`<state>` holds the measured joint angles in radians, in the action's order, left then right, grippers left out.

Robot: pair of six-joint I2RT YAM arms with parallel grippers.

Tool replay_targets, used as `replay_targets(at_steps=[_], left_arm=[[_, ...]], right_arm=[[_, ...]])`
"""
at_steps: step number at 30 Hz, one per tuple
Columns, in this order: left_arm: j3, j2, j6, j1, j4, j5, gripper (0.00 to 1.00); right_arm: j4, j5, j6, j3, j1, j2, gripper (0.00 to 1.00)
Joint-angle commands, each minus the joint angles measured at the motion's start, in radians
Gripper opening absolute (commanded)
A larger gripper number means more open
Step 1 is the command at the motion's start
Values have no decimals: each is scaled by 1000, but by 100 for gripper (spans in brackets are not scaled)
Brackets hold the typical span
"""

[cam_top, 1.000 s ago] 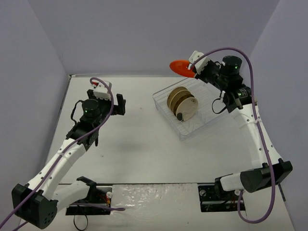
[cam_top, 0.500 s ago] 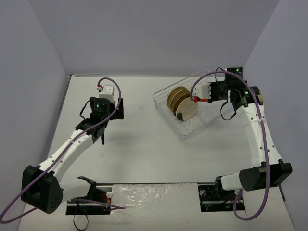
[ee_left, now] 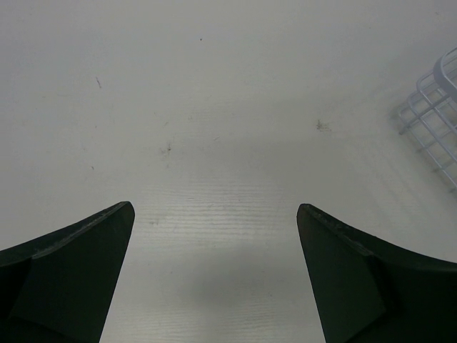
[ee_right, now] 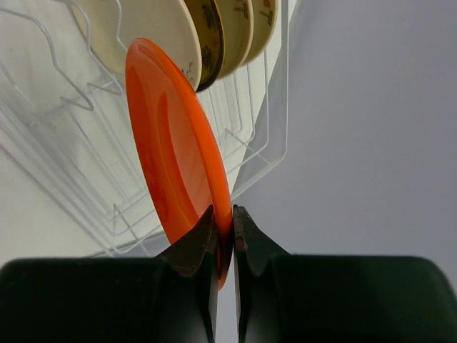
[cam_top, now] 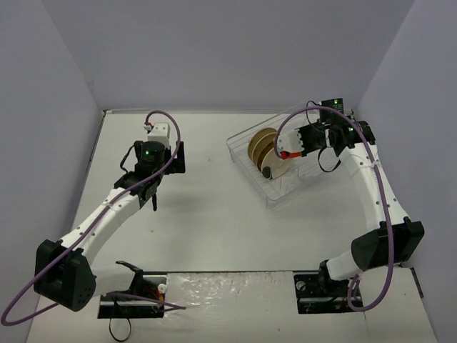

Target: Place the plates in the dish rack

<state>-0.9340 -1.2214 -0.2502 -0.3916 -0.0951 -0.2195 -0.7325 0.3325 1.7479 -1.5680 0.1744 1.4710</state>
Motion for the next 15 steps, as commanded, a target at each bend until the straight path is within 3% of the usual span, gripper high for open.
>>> replay_targets(at_steps=[1, 15], left_arm=[[-21, 61, -20, 4, 23, -53, 97], [19, 131, -32, 3, -19, -128, 97]], right_arm=[[69, -21, 22, -35, 52, 42, 0], [179, -109, -4, 9, 120, 104, 0]])
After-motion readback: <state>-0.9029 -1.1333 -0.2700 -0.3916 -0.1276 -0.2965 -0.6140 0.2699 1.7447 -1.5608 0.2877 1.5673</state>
